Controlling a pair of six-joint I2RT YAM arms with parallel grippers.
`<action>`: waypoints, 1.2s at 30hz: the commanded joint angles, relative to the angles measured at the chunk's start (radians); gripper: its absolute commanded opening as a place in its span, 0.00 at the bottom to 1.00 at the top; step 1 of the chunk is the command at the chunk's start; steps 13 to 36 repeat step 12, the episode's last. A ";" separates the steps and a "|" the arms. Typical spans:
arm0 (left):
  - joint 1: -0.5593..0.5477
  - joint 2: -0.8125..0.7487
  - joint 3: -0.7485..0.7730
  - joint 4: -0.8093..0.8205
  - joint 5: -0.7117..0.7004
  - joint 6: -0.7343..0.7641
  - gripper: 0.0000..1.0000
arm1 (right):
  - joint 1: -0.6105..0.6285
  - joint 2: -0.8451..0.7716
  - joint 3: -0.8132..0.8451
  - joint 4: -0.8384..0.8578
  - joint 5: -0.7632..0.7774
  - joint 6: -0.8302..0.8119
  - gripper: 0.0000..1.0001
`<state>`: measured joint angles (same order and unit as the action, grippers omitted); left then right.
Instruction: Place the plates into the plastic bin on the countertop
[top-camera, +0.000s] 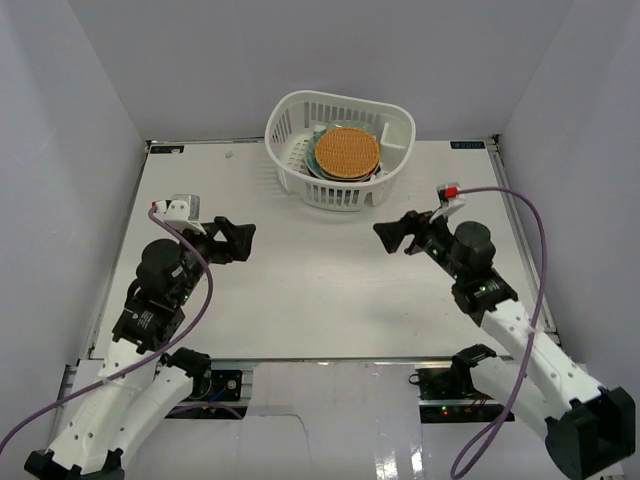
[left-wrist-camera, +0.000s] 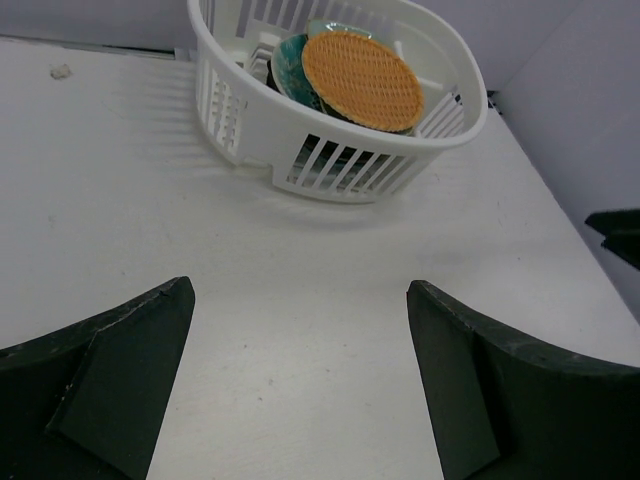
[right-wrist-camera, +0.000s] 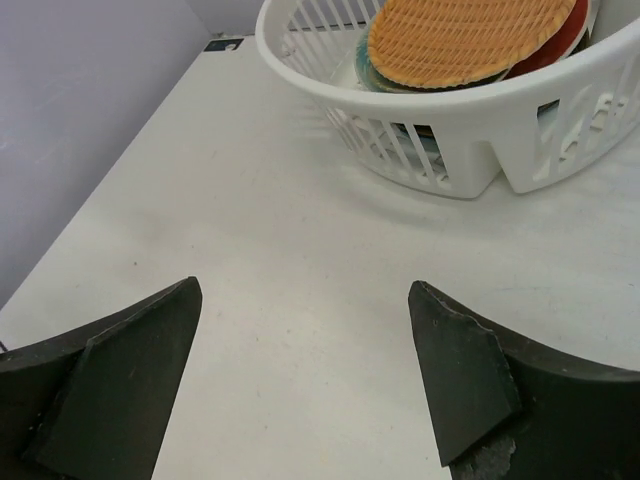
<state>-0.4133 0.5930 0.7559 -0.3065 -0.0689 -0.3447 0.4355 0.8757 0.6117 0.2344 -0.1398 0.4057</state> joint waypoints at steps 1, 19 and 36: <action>0.007 -0.030 0.048 -0.014 -0.063 -0.011 0.98 | -0.006 -0.171 -0.087 -0.004 -0.040 -0.048 0.90; 0.007 -0.099 0.026 -0.102 -0.135 -0.079 0.98 | -0.007 -0.402 -0.208 -0.079 0.023 -0.068 0.90; 0.007 -0.099 0.026 -0.102 -0.135 -0.079 0.98 | -0.007 -0.402 -0.208 -0.079 0.023 -0.068 0.90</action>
